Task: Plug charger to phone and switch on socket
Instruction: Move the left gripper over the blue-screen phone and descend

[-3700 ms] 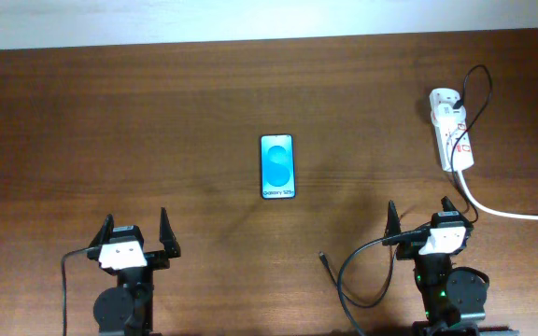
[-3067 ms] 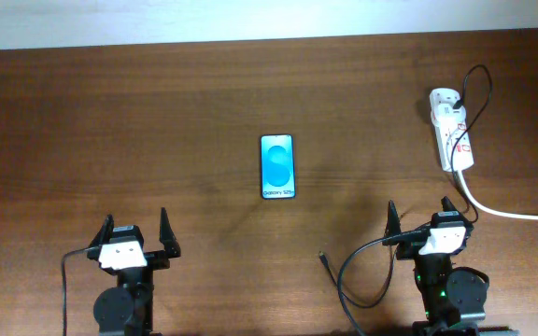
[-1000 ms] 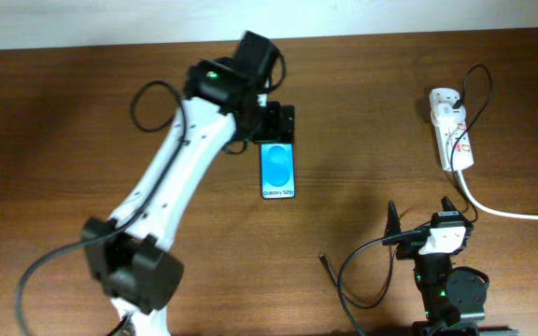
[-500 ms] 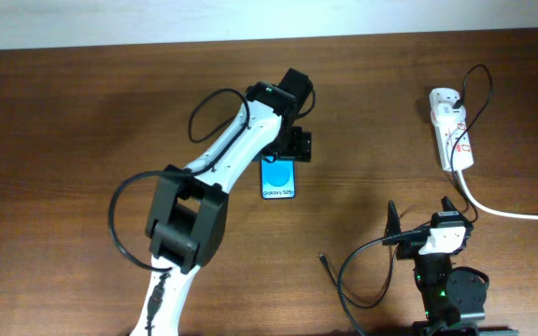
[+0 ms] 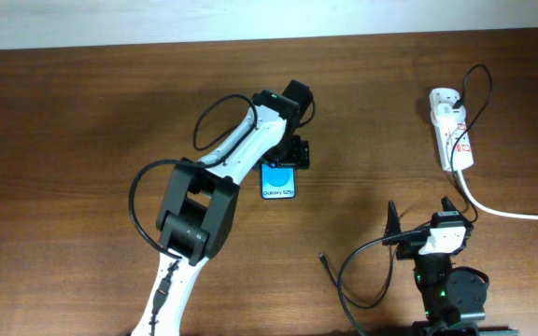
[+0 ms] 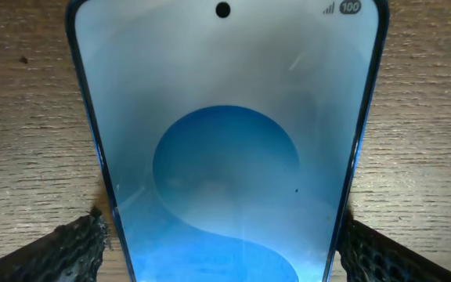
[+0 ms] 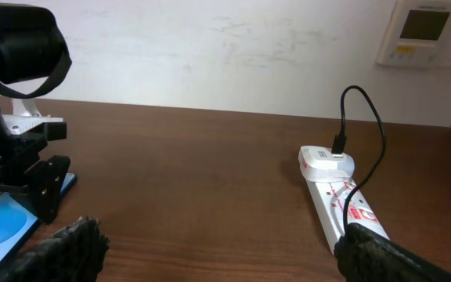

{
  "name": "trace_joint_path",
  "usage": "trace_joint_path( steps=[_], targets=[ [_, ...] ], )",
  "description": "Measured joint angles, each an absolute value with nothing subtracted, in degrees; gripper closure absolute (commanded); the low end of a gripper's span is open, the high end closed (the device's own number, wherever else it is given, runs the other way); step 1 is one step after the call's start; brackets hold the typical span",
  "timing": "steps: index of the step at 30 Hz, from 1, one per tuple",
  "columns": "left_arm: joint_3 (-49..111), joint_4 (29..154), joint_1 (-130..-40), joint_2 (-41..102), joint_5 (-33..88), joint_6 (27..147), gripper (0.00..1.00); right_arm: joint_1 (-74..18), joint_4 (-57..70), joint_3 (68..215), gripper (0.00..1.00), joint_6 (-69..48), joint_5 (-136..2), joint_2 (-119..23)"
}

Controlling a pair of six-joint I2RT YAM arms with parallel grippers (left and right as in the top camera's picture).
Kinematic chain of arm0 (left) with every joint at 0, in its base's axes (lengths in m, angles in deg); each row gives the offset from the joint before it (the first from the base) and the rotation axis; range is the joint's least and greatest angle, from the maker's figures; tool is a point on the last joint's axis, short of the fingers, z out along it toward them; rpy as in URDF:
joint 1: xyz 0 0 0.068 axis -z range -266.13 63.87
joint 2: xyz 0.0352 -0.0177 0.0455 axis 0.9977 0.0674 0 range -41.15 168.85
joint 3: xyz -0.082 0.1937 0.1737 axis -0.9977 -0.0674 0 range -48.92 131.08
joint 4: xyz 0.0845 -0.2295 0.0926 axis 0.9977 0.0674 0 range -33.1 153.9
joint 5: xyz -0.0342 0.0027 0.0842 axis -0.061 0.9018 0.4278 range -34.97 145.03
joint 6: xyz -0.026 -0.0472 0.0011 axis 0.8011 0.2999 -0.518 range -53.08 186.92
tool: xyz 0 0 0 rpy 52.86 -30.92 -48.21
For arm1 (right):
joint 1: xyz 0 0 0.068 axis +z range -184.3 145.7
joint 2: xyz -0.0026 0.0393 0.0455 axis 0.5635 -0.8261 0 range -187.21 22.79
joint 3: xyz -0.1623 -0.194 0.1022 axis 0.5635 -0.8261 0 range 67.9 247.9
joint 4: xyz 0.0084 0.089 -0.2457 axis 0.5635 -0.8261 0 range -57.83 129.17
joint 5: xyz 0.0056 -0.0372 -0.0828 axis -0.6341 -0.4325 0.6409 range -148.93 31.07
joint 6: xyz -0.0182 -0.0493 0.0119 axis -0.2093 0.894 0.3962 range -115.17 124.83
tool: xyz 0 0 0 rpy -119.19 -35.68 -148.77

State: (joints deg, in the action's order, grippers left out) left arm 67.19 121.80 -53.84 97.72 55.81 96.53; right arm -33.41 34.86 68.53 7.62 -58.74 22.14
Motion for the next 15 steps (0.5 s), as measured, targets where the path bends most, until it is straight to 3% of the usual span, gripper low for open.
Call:
trace_joint_path(
  steps=[8,11,15],
  targets=[
    [67.19,121.98,-53.84,97.72,55.70,96.59,0.00,-33.41,34.88,68.53,0.02,7.66,-58.74,22.14],
    [67.24,122.44,-53.84,97.72,55.48,96.84,0.14,-33.41,34.86,68.53,0.02,7.64,-58.74,22.14],
    [67.24,122.64,-53.84,97.72,55.44,96.88,0.20,-33.41,34.86,68.53,0.02,7.62,-58.74,22.14]
  ],
)
